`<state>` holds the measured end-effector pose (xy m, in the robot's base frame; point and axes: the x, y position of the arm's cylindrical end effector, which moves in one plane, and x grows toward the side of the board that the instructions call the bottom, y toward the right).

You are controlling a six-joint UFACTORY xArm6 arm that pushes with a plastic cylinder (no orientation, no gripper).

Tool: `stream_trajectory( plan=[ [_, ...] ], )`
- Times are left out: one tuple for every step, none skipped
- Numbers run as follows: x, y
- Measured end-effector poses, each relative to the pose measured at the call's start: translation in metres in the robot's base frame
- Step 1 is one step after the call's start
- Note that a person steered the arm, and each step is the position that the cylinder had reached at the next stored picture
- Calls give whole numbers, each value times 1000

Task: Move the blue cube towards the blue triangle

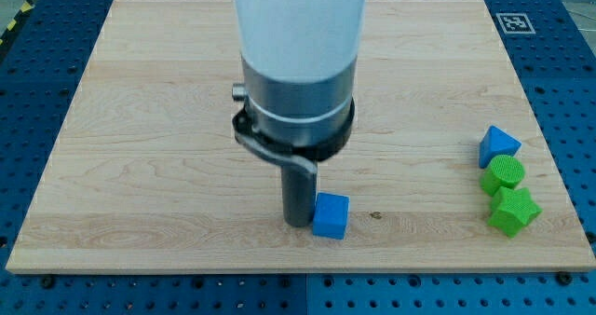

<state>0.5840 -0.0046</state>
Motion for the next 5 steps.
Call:
stream_trajectory(
  plan=[
    [31,2],
    [31,17],
    [6,17],
    [-22,20],
    [-33,40]
  ],
)
